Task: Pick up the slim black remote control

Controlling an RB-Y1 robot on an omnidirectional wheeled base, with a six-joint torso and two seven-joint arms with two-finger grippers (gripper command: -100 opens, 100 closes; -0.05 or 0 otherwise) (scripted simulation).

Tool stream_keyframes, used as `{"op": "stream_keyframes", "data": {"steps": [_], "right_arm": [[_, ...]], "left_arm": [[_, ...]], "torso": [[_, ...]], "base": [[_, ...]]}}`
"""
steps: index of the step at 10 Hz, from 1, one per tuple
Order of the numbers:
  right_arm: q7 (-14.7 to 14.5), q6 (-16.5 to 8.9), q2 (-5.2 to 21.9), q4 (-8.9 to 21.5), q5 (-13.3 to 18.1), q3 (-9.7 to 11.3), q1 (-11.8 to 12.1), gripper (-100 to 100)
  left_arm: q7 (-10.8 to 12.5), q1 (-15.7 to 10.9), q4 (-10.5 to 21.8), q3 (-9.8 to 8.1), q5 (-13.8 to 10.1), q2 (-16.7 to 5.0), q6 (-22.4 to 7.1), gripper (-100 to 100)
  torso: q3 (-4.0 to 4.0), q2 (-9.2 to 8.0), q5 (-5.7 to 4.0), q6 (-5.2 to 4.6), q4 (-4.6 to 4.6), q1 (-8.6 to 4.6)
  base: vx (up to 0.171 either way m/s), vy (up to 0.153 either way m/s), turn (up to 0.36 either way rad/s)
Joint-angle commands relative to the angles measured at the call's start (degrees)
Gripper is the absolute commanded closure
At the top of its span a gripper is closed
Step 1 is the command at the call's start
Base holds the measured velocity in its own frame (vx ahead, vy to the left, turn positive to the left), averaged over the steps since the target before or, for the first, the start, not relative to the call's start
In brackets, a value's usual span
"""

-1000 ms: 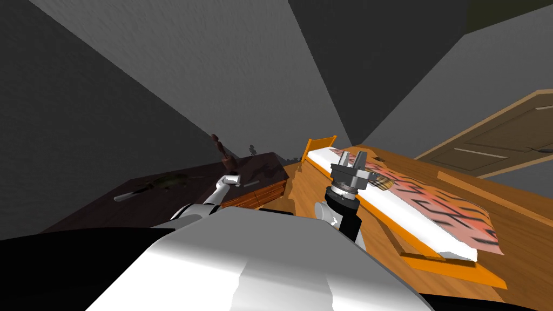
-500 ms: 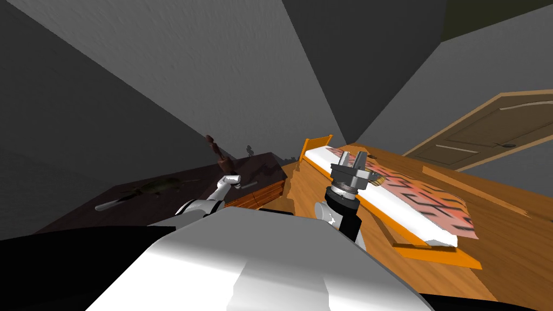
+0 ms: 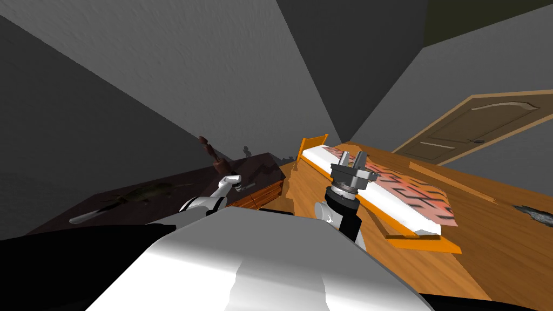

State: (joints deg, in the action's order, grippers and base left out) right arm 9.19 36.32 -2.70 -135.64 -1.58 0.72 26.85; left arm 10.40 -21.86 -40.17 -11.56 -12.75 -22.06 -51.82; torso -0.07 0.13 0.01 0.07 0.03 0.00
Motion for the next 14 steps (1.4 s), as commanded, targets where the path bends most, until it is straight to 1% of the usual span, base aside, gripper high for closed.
{"op": "stream_keyframes", "data": {"steps": [1, 2, 4, 5, 6, 7, 9, 10, 11, 12, 13, 14], "right_arm": [[0.0, 0.0, 0.0, 0.0, 0.0, 0.0, 0.0, 0], [0.0, 0.0, 0.0, 0.0, 0.0, 0.0, 0.0, 0], [0.0, 0.0, 0.0, 0.0, 0.0, 0.0, 0.0, 0], [0.0, 0.0, 0.0, 0.0, 0.0, 0.0, 0.0, 0], [0.0, 0.0, 0.0, 0.0, 0.0, 0.0, 0.0, 0], [0.0, 0.0, 0.0, 0.0, 0.0, 0.0, 0.0, 0], [0.0, 0.0, 0.0, 0.0, 0.0, 0.0, 0.0, 0], [0.0, 0.0, 0.0, 0.0, 0.0, 0.0, 0.0, 0], [0.0, 0.0, 0.0, 0.0, 0.0, 0.0, 0.0, 0], [0.0, 0.0, 0.0, 0.0, 0.0, 0.0, 0.0, 0], [0.0, 0.0, 0.0, 0.0, 0.0, 0.0, 0.0, 0], [0.0, 0.0, 0.0, 0.0, 0.0, 0.0, 0.0, 0]], "left_arm": [[0.0, -1.2, 2.9, -0.83, -0.4, 0.2, -0.9, -100], [0.0, -1.2, 3.0, -0.83, -0.4, 0.2, -0.9, -100], [0.1, -2.8, 6.6, -2.04, -1.0, 0.5, -2.6, -100], [0.1, -2.8, 6.6, -2.04, -1.0, 0.5, -2.6, -100], [0.2, -3.5, 8.2, -2.52, -1.2, 0.6, -3.2, -100], [0.2, -3.5, 8.2, -2.52, -1.2, 0.6, -3.2, -100], [0.3, -4.5, 10.4, -3.18, -1.5, 0.6, -4.3, -100], [0.3, -4.5, 10.4, -3.18, -1.5, 0.6, -4.3, -100], [0.3, -4.8, 11.1, -3.37, -1.6, 0.6, -4.6, -100], [0.3, -4.7, 10.7, -3.27, -1.6, 0.6, -4.5, -100], [0.3, -4.7, 10.8, -3.29, -1.6, 0.6, -4.4, 0], [-0.5, -3.2, 12.0, -4.4, -2.8, -0.4, -2.7, -100]], "torso": [[0.0, 0.0, 0.0, 0.0, 0.0, 0.0], [-0.01, 0.01, 0.0, -0.02, 0.0, -0.01], [-0.01, 0.01, 0.0, -0.02, 0.0, 0.0], [-0.02, 0.03, 0.0, -0.01, 0.0, 0.01], [-0.02, 0.03, 0.0, 0.0, 0.01, 0.02], [-0.01, 0.02, 0.0, 0.0, 0.0, 0.02], [-0.01, 0.02, 0.0, 0.0, 0.0, 0.02], [-0.03, 0.05, 0.0, 0.0, 0.01, 0.04], [-0.02, 0.04, 0.01, 0.01, 0.01, 0.05], [-0.02, 0.04, 0.01, 0.01, 0.01, 0.07], [0.0, 0.0, 0.01, 0.01, 0.0, 0.03], [0.02, -0.04, 0.0, 0.01, -0.01, 0.0]], "base": [[0.019, 0.001, -0.099], [0.016, 0.004, -0.04], [0.023, 0.008, -0.096], [0.024, 0.011, -0.032], [0.021, 0.012, -0.047], [0.016, 0.011, -0.038], [0.028, 0.014, -0.066], [0.026, 0.018, -0.015], [0.026, 0.022, -0.015], [0.013, 0.012, -0.007], [0.0, 0.0, 0.0], [0.008, -0.009, -0.264]]}}
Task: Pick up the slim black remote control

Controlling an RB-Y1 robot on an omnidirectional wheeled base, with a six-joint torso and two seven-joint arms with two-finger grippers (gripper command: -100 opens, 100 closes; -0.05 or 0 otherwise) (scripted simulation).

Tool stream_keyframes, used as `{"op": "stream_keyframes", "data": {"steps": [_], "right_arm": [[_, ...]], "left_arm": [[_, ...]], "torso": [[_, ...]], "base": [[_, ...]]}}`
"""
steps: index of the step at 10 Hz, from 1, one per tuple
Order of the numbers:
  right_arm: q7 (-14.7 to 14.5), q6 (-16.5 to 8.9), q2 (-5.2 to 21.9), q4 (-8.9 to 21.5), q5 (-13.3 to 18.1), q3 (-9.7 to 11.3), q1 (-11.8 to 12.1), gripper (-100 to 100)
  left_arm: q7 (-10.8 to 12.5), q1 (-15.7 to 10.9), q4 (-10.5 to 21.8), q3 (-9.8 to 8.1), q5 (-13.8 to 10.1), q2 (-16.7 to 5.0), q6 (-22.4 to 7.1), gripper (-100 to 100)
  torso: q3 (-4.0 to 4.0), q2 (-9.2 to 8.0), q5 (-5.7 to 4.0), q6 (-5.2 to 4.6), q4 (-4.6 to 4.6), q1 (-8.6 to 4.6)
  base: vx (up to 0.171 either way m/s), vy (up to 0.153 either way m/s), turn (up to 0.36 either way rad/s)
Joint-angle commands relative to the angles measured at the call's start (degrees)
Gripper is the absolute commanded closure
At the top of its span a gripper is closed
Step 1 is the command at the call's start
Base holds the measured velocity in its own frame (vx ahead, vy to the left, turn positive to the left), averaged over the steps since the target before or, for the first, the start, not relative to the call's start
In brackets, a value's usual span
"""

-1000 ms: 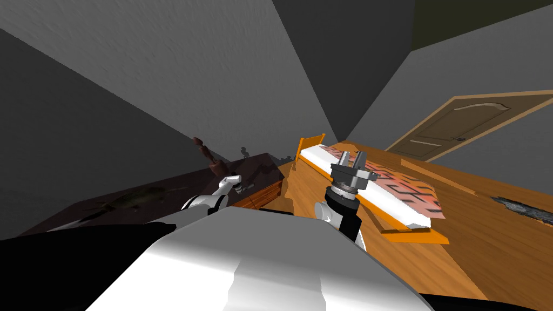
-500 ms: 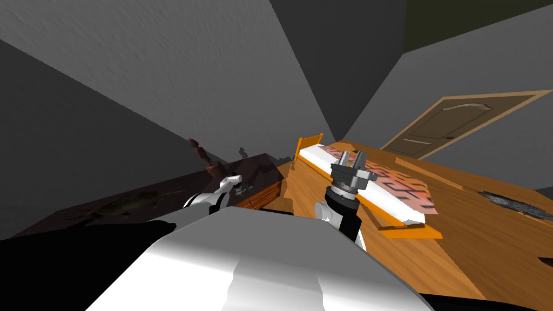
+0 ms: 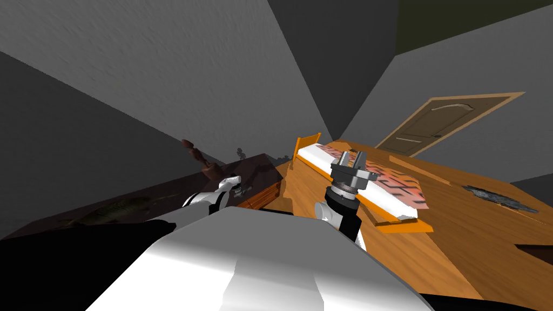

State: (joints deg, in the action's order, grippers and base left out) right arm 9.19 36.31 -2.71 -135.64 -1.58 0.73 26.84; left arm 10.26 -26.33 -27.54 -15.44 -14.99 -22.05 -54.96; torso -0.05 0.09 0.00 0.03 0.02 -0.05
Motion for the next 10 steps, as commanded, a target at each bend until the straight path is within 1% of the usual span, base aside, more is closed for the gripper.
{"op": "stream_keyframes", "data": {"steps": [1, 2, 3, 4, 5, 6, 7, 8, 9, 10], "right_arm": [[0.0, 0.0, 0.0, 0.0, 0.0, 0.0, 0.0, 0], [0.0, 0.0, 0.0, 0.0, 0.0, 0.0, 0.0, 0], [0.0, 0.0, 0.0, 0.0, 0.0, 0.0, 0.0, 0], [0.0, 0.0, 0.0, 0.0, 0.0, 0.0, 0.0, 0], [0.0, 0.0, 0.0, 0.0, 0.0, 0.0, 0.0, 0], [0.0, 0.0, 0.0, 0.0, 0.0, 0.0, 0.0, 0], [0.0, 0.0, 0.0, 0.0, 0.0, 0.0, 0.0, 0], [0.0, 0.0, 0.0, 0.0, 0.0, 0.0, 0.0, 0], [0.0, 0.0, 0.0, 0.0, 0.0, 0.0, 0.0, 0], [0.0, 0.0, 0.0, 0.0, 0.0, 0.0, 0.0, 0]], "left_arm": [[-0.7, 1.7, -0.3, -0.9, -1.0, -0.7, 1.0, -100], [-1.2, 2.7, 0.5, -1.64, -1.8, -1.4, 2.2, -100], [-1.2, 2.7, -0.8, -1.64, -1.8, -1.4, 2.2, -100], [-1.2, 2.7, 0.5, -1.64, -1.8, -1.4, 2.2, -100], [-1.2, 2.7, 0.5, -1.64, -1.8, -1.4, 2.2, -100], [-2.1, 4.2, 1.7, -2.75, -3.0, -2.3, 4.0, -100], [-2.1, 3.4, 4.8, -2.75, -3.0, -2.3, 4.0, -100], [-2.1, 4.2, 1.8, -2.75, -3.0, -2.3, 4.0, -100], [-1.8, 4.2, 2.0, -2.63, -2.8, -2.1, 3.6, -100], [-1.7, 4.2, 1.8, -2.64, -2.8, -2.1, 3.5, 100]], "torso": [[0.0, 0.0, 0.0, 0.0, 0.0, 0.0], [0.0, 0.0, -0.01, 0.04, 0.0, -0.01], [0.01, -0.02, 0.0, 0.05, 0.0, -0.01], [0.01, -0.01, -0.01, 0.04, -0.01, 0.0], [0.01, -0.02, 0.0, 0.06, 0.0, 0.01], [0.01, -0.02, 0.0, 0.05, -0.01, 0.02], [0.0, -0.01, -0.01, 0.01, 0.0, 0.0], [0.01, -0.02, 0.0, 0.05, 0.0, 0.01], [0.01, -0.02, -0.01, 0.07, -0.01, 0.02], [0.02, -0.02, 0.0, 0.05, -0.01, 0.02]], "base": [[0.012, -0.01, -0.2], [0.013, -0.012, -0.184], [0.004, -0.006, -0.044], [0.002, -0.003, 0.02], [0.0, 0.0, 0.0], [0.004, -0.009, -0.223], [0.009, -0.003, -0.148], [0.005, -0.002, 0.015], [0.001, -0.002, 0.01], [0.0, 0.0, 0.0]]}}
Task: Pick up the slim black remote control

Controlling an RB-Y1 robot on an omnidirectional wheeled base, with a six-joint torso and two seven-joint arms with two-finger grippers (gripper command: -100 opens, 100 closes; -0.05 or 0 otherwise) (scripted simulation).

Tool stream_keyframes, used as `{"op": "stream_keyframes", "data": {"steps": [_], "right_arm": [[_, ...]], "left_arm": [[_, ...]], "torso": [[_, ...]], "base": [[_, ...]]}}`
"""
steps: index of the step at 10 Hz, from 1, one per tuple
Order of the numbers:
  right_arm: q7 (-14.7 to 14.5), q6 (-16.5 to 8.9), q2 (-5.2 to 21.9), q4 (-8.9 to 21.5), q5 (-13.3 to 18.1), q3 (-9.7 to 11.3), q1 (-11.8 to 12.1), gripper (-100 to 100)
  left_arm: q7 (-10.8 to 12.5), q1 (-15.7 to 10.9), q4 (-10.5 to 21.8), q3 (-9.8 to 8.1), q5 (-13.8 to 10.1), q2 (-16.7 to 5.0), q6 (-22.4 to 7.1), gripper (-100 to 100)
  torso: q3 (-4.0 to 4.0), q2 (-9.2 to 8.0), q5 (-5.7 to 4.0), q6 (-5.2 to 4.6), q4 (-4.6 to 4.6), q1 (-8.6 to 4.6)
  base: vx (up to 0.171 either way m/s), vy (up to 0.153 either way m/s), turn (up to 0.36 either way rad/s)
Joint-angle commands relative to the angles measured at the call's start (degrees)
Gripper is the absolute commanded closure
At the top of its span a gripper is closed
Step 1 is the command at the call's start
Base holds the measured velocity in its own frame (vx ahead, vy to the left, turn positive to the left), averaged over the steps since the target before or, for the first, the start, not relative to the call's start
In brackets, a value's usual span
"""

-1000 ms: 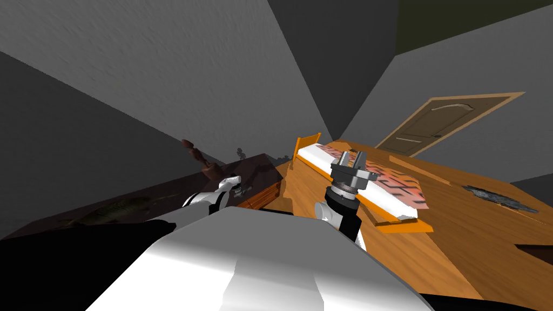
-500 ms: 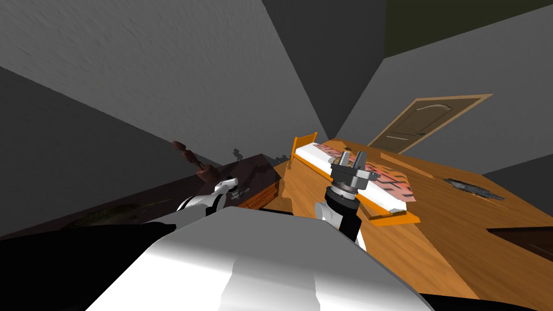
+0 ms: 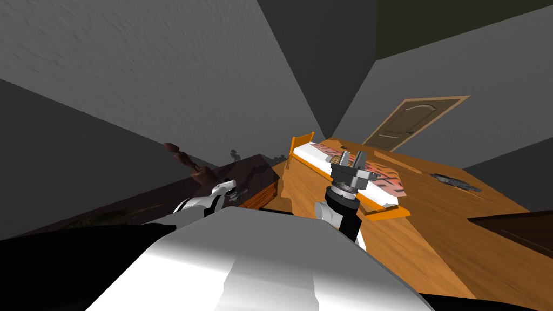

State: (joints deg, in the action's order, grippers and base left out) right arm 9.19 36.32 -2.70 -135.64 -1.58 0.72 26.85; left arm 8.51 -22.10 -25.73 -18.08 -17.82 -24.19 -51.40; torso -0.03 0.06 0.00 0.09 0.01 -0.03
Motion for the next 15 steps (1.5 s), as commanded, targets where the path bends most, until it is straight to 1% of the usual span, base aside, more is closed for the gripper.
{"op": "stream_keyframes", "data": {"steps": [1, 4, 5, 6, 7, 9, 10, 11, 12, 14, 15], "right_arm": [[0.0, 0.0, 0.0, 0.0, 0.0, 0.0, 0.0, 0], [0.0, 0.0, 0.0, 0.0, 0.0, 0.0, 0.0, 0], [0.0, 0.0, 0.0, 0.0, 0.0, 0.0, 0.0, 0], [0.0, 0.0, 0.0, 0.0, 0.0, 0.0, 0.0, 0], [0.0, 0.0, 0.0, 0.0, 0.0, 0.0, 0.0, 0], [0.0, 0.0, 0.0, 0.0, 0.0, 0.0, 0.0, 0], [0.0, 0.0, 0.0, 0.0, 0.0, 0.0, 0.0, 0], [0.0, 0.0, 0.0, 0.0, 0.0, 0.0, 0.0, 0], [0.0, 0.0, 0.0, 0.0, 0.0, 0.0, 0.0, 0], [0.0, 0.0, 0.0, 0.0, 0.0, 0.0, 0.0, 0], [0.0, 0.0, 0.0, 0.0, 0.0, 0.0, 0.0, 0]], "left_arm": [[0.0, 0.0, 0.0, 0.0, 0.0, 0.0, 0.0, 100], [0.0, -0.1, -0.1, -0.04, 0.0, -0.1, 0.0, 100], [0.1, -0.1, 0.0, -0.05, 0.0, -0.1, -0.1, 0], [0.5, -1.5, -1.3, 1.01, 1.1, 0.8, -1.3, 100], [1.1, -2.5, -2.1, 1.75, 1.9, 1.4, -2.5, 100], [1.1, -2.5, -2.1, 1.75, 1.9, 1.4, -2.5, 100], [1.6, -3.5, -2.9, 2.49, 2.7, 2.1, -3.7, 100], [1.6, -3.5, -2.9, 2.49, 2.7, 2.1, -3.7, 100], [1.9, -4.0, -3.3, 2.86, 3.1, 2.4, -4.3, 100], [1.9, -4.0, -3.3, 2.86, 3.1, 2.4, -4.3, 100], [1.8, -4.2, -2.6, 2.82, 3.0, 2.3, -3.9, 100]], "torso": [[0.0, 0.0, 0.0, 0.0, 0.0, 0.0], [-0.06, 0.03, 0.13, 0.0, 0.09, 0.09], [-0.07, 0.05, 0.14, -0.02, 0.09, 0.13], [-0.08, 0.06, 0.14, -0.02, 0.09, 0.14], [-0.06, 0.04, 0.11, 0.03, 0.08, 0.17], [-0.04, 0.01, 0.14, -0.04, 0.07, 0.16], [-0.06, 0.03, 0.13, -0.07, 0.08, 0.13], [-0.07, 0.05, 0.11, -0.04, 0.08, 0.13], [-0.06, 0.04, 0.11, -0.04, 0.08, 0.13], [-0.06, 0.04, 0.11, -0.07, 0.08, 0.12], [-0.06, 0.04, 0.1, -0.08, 0.08, 0.11]], "base": [[0.0, 0.0, 0.0], [0.0, 0.0, 0.0], [0.0, 0.0, 0.0], [-0.009, 0.008, 0.245], [-0.014, 0.014, 0.266], [-0.008, 0.005, 0.031], [-0.007, 0.007, 0.145], [-0.003, 0.003, 0.083], [-0.003, 0.005, 0.083], [-0.002, 0.002, 0.007], [0.0, 0.0, 0.0]]}}
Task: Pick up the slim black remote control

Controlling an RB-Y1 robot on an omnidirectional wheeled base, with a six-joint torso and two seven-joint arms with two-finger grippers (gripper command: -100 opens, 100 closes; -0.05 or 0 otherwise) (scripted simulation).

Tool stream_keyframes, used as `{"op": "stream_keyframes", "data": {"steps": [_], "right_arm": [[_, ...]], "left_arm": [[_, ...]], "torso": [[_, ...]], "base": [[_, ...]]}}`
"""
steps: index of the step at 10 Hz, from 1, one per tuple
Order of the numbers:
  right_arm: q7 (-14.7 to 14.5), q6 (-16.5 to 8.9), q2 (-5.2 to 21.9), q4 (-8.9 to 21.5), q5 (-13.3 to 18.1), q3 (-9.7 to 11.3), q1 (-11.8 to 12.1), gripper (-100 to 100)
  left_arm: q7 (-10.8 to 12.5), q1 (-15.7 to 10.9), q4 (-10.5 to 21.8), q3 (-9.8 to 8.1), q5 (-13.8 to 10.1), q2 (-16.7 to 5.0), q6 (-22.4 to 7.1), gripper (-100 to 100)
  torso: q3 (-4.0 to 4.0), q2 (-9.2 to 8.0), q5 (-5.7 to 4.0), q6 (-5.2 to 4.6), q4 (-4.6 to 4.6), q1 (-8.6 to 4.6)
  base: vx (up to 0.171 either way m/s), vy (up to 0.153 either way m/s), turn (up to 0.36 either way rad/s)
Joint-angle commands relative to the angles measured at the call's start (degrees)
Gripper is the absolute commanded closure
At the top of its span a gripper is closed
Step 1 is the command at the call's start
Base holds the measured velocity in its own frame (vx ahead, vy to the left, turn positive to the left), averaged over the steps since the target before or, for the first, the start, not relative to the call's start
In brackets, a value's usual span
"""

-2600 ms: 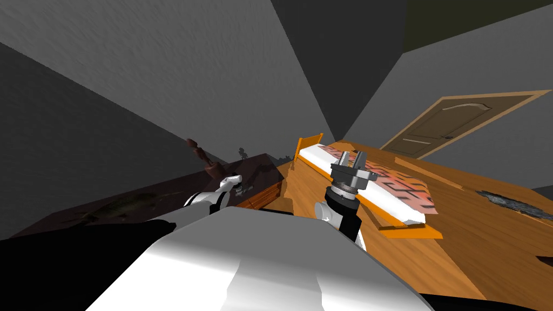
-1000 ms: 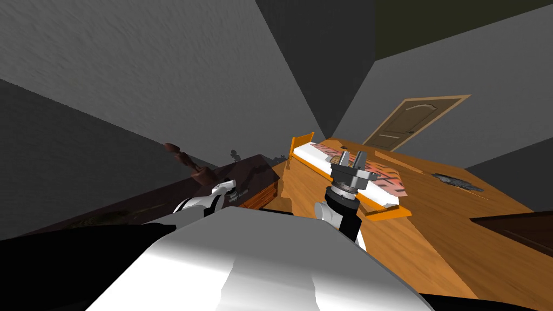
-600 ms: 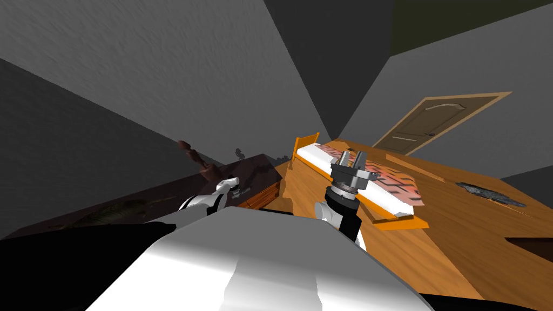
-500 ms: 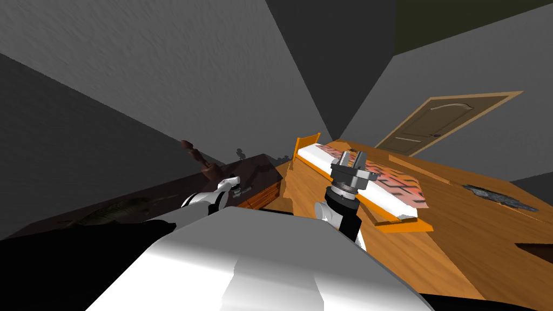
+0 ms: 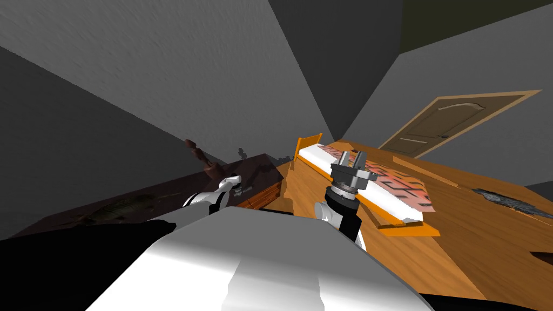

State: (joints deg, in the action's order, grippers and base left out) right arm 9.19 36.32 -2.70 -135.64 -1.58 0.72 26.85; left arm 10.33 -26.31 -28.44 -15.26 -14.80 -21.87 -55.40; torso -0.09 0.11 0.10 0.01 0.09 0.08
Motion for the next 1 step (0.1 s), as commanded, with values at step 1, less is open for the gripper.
{"op": "stream_keyframes", "data": {"steps": [1], "right_arm": [[0.0, 0.0, 0.0, 0.0, 0.0, 0.0, 0.0, 0]], "left_arm": [[0.0, 0.0, 0.0, 0.0, 0.0, 0.0, 0.0, 0]], "torso": [[0.0, 0.0, 0.0, 0.0, 0.0, 0.0]], "base": [[0.0, 0.0, 0.0]]}}
